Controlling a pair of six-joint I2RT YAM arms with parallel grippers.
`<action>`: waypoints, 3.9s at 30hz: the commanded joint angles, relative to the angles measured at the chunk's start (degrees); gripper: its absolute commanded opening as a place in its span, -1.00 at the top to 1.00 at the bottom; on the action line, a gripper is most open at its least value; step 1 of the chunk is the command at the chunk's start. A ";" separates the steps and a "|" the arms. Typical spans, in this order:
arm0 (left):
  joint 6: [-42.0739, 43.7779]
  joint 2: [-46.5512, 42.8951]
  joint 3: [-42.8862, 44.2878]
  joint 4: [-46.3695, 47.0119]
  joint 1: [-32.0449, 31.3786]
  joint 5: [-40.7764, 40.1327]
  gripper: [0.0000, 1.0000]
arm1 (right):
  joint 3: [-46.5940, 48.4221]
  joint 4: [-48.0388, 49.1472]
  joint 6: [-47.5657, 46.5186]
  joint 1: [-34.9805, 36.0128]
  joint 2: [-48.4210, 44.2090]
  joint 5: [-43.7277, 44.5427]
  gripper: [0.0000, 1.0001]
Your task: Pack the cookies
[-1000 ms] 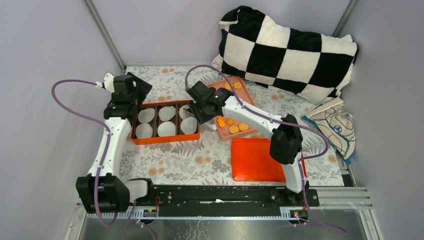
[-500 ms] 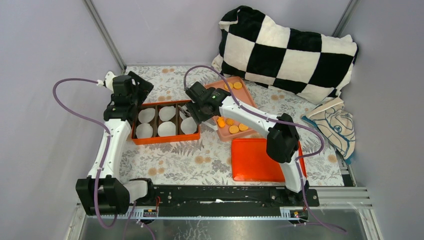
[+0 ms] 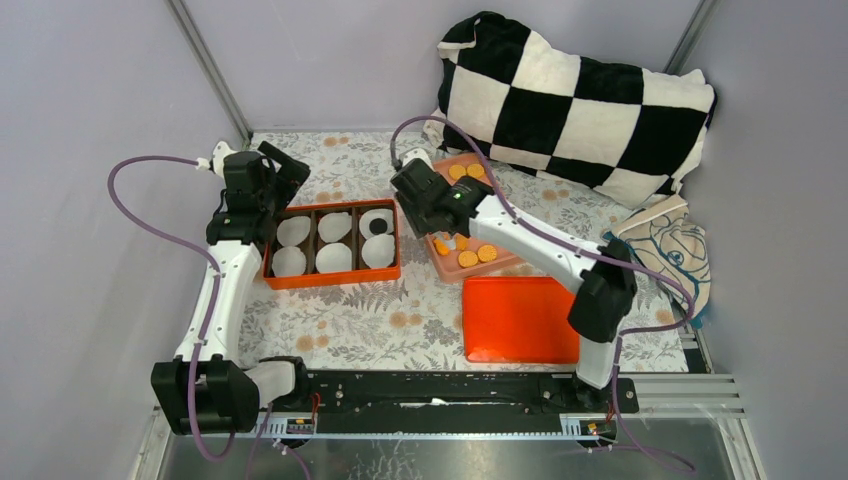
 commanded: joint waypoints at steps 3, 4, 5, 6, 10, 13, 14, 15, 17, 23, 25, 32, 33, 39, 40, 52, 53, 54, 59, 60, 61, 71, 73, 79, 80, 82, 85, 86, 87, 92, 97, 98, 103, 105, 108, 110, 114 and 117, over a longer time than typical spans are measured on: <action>0.33 -0.36 -1.04 3.66 0.36 2.96 -0.97 | -5.18 -0.05 0.23 -1.39 -5.45 9.55 -0.10; 0.22 -0.34 -1.11 3.77 0.36 3.04 -0.97 | -6.05 0.05 0.53 -1.84 -5.19 9.30 -0.10; 0.16 -0.30 -1.15 3.85 0.38 3.20 -0.97 | -6.87 0.24 0.81 -2.42 -4.90 9.27 -0.10; 0.16 -0.32 -1.20 3.93 0.36 3.37 -0.97 | -7.65 0.61 0.95 -2.97 -4.64 9.38 -0.10; 0.01 -0.06 -1.33 4.28 0.34 4.16 -0.97 | -9.39 2.03 1.53 -8.14 -3.25 8.06 -0.09; -0.11 0.03 -1.27 4.29 0.34 4.40 -0.98 | -9.98 2.98 1.40 -11.68 -2.59 5.68 -0.08; -0.11 -0.01 -1.26 4.29 0.35 4.40 -0.98 | -10.03 2.95 1.31 -12.34 -2.48 5.42 -0.08; -0.07 0.03 -1.29 4.30 0.34 4.40 -0.98 | -10.22 3.03 1.24 -12.59 -2.36 5.27 -0.08; -0.09 0.09 -1.41 4.44 0.34 4.40 -0.97 | -10.82 3.72 1.04 -12.92 -2.10 4.40 -0.08; -0.55 0.94 -2.12 5.46 0.34 5.76 -0.97 | -10.07 5.53 1.58 -14.49 1.36 1.27 -0.09; -0.26 1.19 -2.04 5.32 0.34 5.74 -0.97 | -7.38 5.02 1.81 -14.94 3.89 -0.58 -0.09; -0.37 1.23 -2.13 5.72 0.34 5.92 -0.97 | -0.66 3.26 2.96 -16.37 9.18 -1.60 -0.09; -0.37 1.27 -2.08 5.73 0.34 6.11 -0.98 | 0.23 3.13 3.07 -16.59 9.85 -1.87 -0.08; -0.72 1.57 -2.12 5.96 0.38 6.97 -0.97 | 7.27 1.22 3.04 -17.80 14.45 -1.39 -0.08; -0.80 1.59 -2.08 5.96 0.34 7.02 -0.97 | 8.48 0.45 3.16 -17.91 15.43 -1.02 -0.08; -1.49 1.77 -1.25 5.93 0.34 9.01 -0.97 | 13.98 -3.93 3.43 -18.99 20.35 -4.13 -0.11; -1.56 1.78 -1.24 5.90 0.34 9.34 -0.97 | 14.48 -4.29 3.32 -19.09 20.61 -4.94 -0.11; -1.66 1.64 -1.32 5.89 0.36 9.56 -0.98 | 14.98 -4.68 3.31 -19.17 20.82 -5.74 -0.07; -1.82 1.40 -1.34 5.14 0.37 10.40 -0.97 | 13.85 -4.59 3.42 -19.20 19.24 -10.47 0.40; -1.78 1.33 -1.28 5.00 0.37 10.46 -0.97 | 13.26 -4.45 3.57 -19.25 18.37 -10.91 0.42; -1.78 1.13 -1.26 4.88 0.41 10.61 -0.97 | 12.77 -4.33 3.60 -19.26 17.14 -11.44 0.45; -1.66 -0.37 0.16 3.50 0.43 10.30 -0.97 | 5.96 -2.87 4.29 -17.33 2.09 -15.42 0.60; -1.39 -0.48 0.80 3.04 0.42 9.69 -0.97 | 6.36 -3.65 3.75 -15.97 -0.05 -15.80 0.60; -0.32 0.87 6.60 -1.48 2.86 5.53 -0.97 | 10.39 -6.65 2.41 -10.78 -0.46 -20.82 0.59; -0.29 1.42 8.09 -1.96 4.24 5.43 -0.98 | 11.84 -6.98 2.26 -9.57 0.53 -21.03 0.59; -1.31 3.02 10.02 -1.95 8.38 8.37 -0.98 | 14.68 -7.73 1.77 -6.59 3.09 -22.16 0.59; -4.72 6.71 10.93 -1.40 15.49 16.60 -0.98 | 19.67 -8.33 1.49 -2.10 8.39 -23.62 0.59; -5.10 7.44 10.88 -1.30 16.37 17.85 -0.98 | 21.32 -8.41 1.42 -1.10 10.03 -23.83 0.60; -5.13 7.95 10.70 -1.24 16.69 18.61 -0.97 | 22.84 -8.63 1.38 -0.52 11.59 -24.07 0.59; -4.36 7.48 8.22 -0.38 16.93 18.44 -0.97 | 27.61 -8.80 1.63 0.34 17.73 -27.37 0.60; -3.37 7.18 8.07 -0.25 17.17 18.04 -0.98 | 28.24 -7.11 1.46 0.80 20.82 -29.01 0.60; -3.29 7.17 8.01 -0.16 17.14 17.95 -0.97 | 28.49 -6.83 1.46 0.76 21.40 -28.99 0.60; -2.81 7.39 7.31 0.48 17.12 18.27 -0.97 | 30.44 -6.04 1.35 0.76 24.33 -29.01 0.47; -2.54 7.54 7.12 0.53 17.23 18.53 -0.98 | 31.01 -5.92 1.52 0.83 25.22 -28.78 0.20; -2.16 7.59 6.69 0.73 17.22 18.94 -0.98 | 30.21 -4.93 1.76 0.77 25.49 -28.60 -0.11; -1.96 7.62 6.36 1.01 17.21 19.24 -0.97 | 29.90 -4.39 1.81 0.74 25.40 -28.47 -0.23; -1.63 7.56 5.98 1.29 17.21 19.75 -0.97 | 30.26 -3.27 1.85 0.76 25.18 -27.78 -0.27; -1.36 7.29 5.90 1.32 17.21 19.90 -0.98 | 30.13 -2.58 2.34 0.76 23.46 -26.10 -0.16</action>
